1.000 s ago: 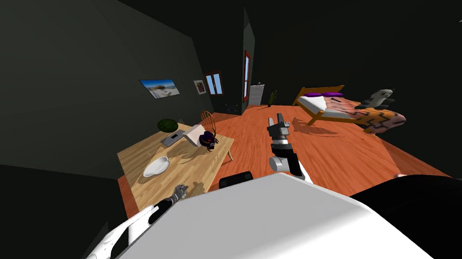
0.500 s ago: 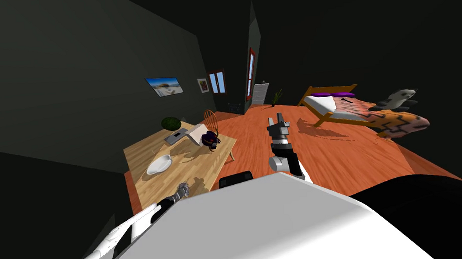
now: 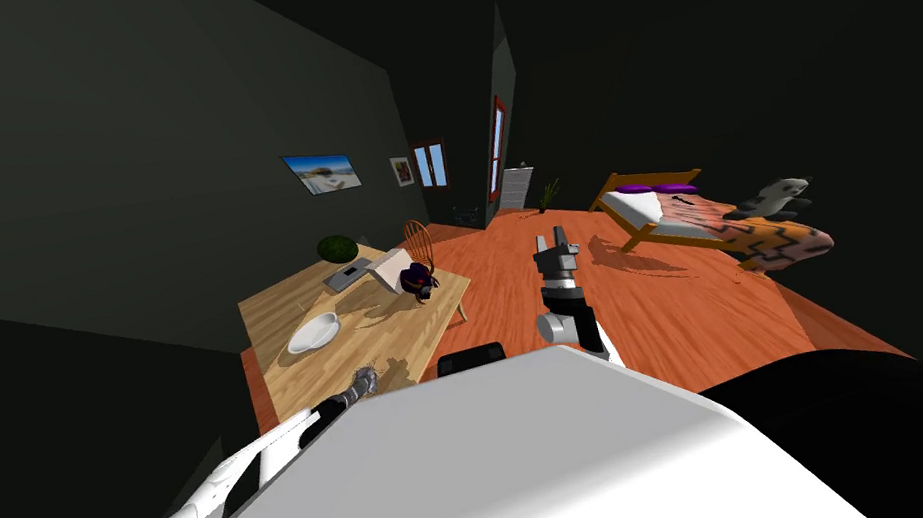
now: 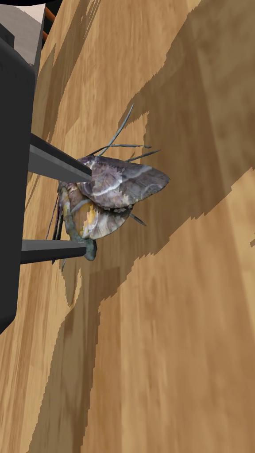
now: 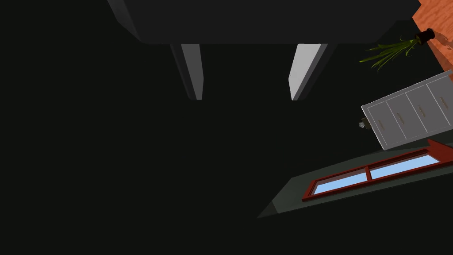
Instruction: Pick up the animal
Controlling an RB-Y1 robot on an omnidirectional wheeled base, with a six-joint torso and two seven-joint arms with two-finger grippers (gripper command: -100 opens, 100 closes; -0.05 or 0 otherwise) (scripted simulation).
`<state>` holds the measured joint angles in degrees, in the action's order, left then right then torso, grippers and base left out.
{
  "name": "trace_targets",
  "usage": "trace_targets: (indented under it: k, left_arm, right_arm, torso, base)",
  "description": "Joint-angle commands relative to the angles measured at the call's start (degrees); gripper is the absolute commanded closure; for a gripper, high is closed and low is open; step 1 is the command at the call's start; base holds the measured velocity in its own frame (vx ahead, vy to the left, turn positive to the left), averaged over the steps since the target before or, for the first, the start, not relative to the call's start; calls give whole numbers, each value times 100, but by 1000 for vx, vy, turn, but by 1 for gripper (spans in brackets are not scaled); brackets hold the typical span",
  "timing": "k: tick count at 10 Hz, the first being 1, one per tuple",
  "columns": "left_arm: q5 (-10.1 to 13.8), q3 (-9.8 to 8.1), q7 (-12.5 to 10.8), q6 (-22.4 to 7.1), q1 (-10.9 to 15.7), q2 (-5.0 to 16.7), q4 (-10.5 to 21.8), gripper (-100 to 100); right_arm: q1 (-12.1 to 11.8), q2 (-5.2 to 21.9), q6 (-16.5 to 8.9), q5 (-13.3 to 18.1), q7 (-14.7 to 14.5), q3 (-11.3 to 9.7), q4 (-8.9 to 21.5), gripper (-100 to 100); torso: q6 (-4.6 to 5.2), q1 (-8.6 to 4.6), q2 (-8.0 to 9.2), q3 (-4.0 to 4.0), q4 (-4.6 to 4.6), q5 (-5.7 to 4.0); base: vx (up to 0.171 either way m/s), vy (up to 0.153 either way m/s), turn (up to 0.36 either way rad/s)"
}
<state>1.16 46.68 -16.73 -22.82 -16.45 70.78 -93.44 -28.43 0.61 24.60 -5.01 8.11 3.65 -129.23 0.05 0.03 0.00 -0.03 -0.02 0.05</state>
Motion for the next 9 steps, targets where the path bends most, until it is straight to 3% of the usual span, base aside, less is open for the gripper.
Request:
trace_targets:
  k: [1,3,5,6,8,9]
  left_arm:
    - [286,-286,267,12,-213,-33,59,100]
    - [532,-546,448,29,-368,-56,105,100]
    - [947,-905,809,65,-678,-103,197,100]
    - [988,-1005,809,65,-678,-103,197,100]
    - [1358,-1385,1171,100,-988,-151,289,100]
    - [1443,-1463,1171,100,-988,-151,289,100]
  right_arm:
    - [0,0,0,0,0,0,0,0]
    - [1,0,0,0,0,0,0,0]
    - [-1,0,0,0,0,1,0,0]
    - [0,0,0,0,0,0,0,0]
    - [-1,0,0,0,0,1,0,0]
    - [0,0,0,0,0,0,0,0]
  torso:
    - [0,0,0,0,0,0]
    - [-5,-2,27,13,0,4]
    - [-12,3,6,0,-6,4]
    - [-7,0,8,1,-6,5]
    - [-10,4,0,-3,-8,2]
    - [-5,1,9,2,-6,1]
  base:
    - [-128,-26,-267]
    - [-114,-23,-216]
    - [-76,-30,-218]
    - [-70,-21,-125]
    - [-87,-22,-268]
    - [-74,-21,-91]
